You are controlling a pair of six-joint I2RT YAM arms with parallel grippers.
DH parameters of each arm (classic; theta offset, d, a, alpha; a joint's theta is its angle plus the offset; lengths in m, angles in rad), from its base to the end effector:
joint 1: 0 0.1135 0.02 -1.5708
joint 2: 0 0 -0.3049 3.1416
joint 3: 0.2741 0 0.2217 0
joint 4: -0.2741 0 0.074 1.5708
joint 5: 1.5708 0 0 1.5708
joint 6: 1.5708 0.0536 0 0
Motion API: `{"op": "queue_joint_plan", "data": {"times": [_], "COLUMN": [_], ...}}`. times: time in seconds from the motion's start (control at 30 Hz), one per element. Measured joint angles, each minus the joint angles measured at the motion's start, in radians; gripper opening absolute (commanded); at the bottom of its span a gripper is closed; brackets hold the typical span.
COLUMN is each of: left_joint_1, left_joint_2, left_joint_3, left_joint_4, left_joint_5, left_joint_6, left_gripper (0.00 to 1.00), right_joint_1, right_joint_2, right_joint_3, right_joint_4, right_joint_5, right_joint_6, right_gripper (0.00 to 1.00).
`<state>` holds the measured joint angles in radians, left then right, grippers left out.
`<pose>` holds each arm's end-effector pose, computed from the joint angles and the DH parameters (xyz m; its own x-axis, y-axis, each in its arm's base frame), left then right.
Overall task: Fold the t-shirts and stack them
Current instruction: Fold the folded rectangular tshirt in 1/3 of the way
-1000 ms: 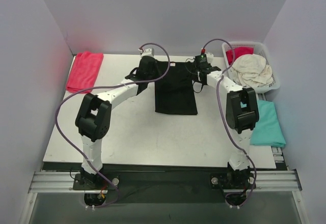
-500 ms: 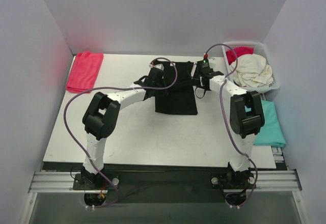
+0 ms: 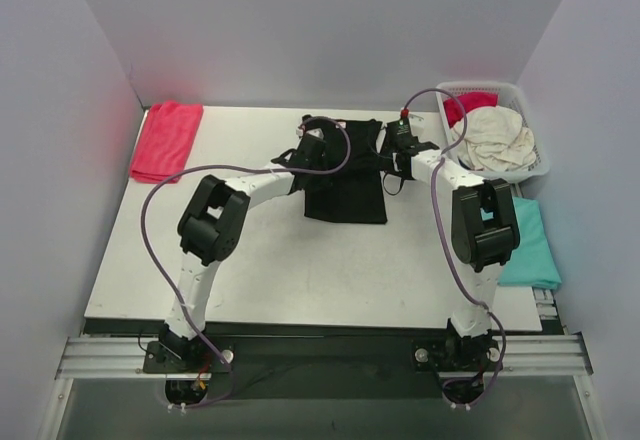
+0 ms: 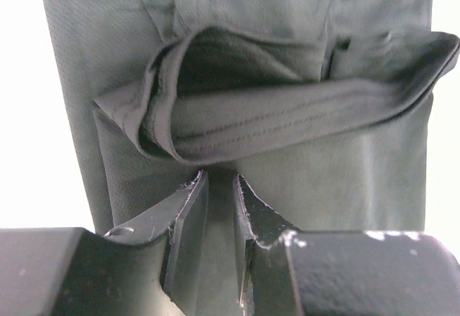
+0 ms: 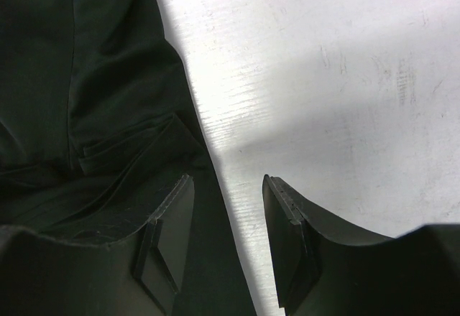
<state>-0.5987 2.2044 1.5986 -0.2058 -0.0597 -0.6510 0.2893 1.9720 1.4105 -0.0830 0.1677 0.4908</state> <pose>0.4131 -0.2780 0.1945 -0.7970 -0.1885 -0.5738 0.0574 0.9221 -0.3827 0.4368 0.1207 0.2551 -0.5801 0.3122 -0.7523 0.1361 0.9478 0.2883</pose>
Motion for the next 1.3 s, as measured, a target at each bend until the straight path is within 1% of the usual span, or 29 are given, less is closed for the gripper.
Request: {"op": "queue_joint_plan", "data": {"times": [0.23, 0.43, 0.57, 0.63, 0.73, 0.9, 1.0, 1.07, 1.17, 1.3], "left_joint_1": [0.033, 0.059, 0.073, 0.079, 0.087, 0.093, 0.095, 0.097, 0.113, 0.154], "left_joint_2": [0.12, 0.165, 0.235, 0.255, 0.235, 0.088, -0.018, -0.09, -0.181, -0.245], "left_joint_3": [0.223, 0.304, 0.413, 0.435, 0.373, 0.097, -0.022, -0.092, -0.19, -0.32], "left_joint_4": [-0.015, 0.0, -0.001, 0.0, 0.032, 0.101, 0.118, 0.151, 0.218, 0.297], "left_joint_5": [-0.053, -0.099, -0.111, -0.114, -0.122, -0.133, -0.126, -0.101, -0.021, 0.071], "left_joint_6": [0.027, 0.055, 0.07, 0.076, 0.087, 0.105, 0.109, 0.104, 0.068, 0.018], "left_gripper": [0.32, 0.32, 0.32, 0.32, 0.33, 0.34, 0.36, 0.36, 0.36, 0.36], "right_joint_1": [0.0, 0.0, 0.0, 0.0, 0.006, 0.018, 0.033, 0.047, 0.072, 0.098], "right_joint_2": [0.0, 0.0, 0.0, -0.005, -0.032, -0.145, -0.224, -0.264, -0.299, -0.312], "right_joint_3": [-0.001, -0.017, -0.031, -0.044, -0.083, -0.177, -0.245, -0.294, -0.372, -0.47], "right_joint_4": [0.005, 0.01, 0.011, 0.013, 0.012, 0.008, 0.013, 0.019, 0.031, 0.056], "right_joint_5": [-0.001, -0.002, -0.012, -0.019, -0.028, -0.042, -0.053, -0.061, -0.076, -0.1], "right_joint_6": [0.003, 0.003, 0.003, 0.003, 0.003, 0.002, 0.003, 0.003, 0.003, 0.003], "right_gripper": [0.43, 0.43, 0.43, 0.43, 0.44, 0.44, 0.44, 0.44, 0.44, 0.44]}}
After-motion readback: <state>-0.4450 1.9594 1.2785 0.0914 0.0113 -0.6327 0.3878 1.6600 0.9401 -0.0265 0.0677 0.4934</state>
